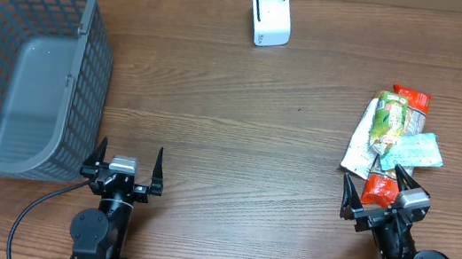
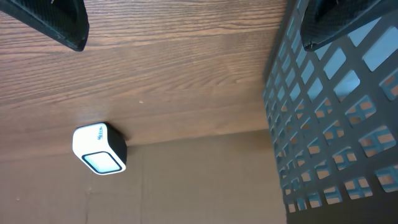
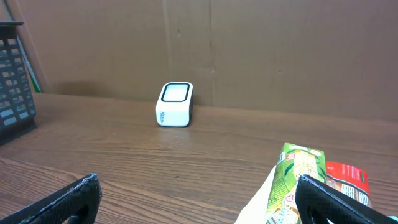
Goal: Scan the item barcode
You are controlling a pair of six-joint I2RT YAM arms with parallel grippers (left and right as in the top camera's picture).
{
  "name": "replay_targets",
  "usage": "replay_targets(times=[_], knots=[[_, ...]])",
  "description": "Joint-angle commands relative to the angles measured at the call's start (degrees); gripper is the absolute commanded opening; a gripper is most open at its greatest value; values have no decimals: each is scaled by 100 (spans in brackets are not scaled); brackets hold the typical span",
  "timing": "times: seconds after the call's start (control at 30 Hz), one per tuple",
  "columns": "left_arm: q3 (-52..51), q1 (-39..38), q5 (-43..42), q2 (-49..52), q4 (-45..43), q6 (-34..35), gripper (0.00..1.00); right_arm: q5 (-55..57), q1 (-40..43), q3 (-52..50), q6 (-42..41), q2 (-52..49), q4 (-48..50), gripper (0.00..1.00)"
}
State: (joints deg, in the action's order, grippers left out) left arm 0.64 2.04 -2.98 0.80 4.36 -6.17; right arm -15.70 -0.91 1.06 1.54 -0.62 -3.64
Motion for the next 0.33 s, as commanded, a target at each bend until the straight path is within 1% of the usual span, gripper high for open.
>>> replay_targets(times=[0.0, 0.3], knots=[[-37, 61, 42, -57, -7, 15, 100, -22, -37, -61, 22, 46, 35, 100], [-37, 61, 42, -57, -7, 15, 100, -22, -37, -61, 22, 46, 35, 100]])
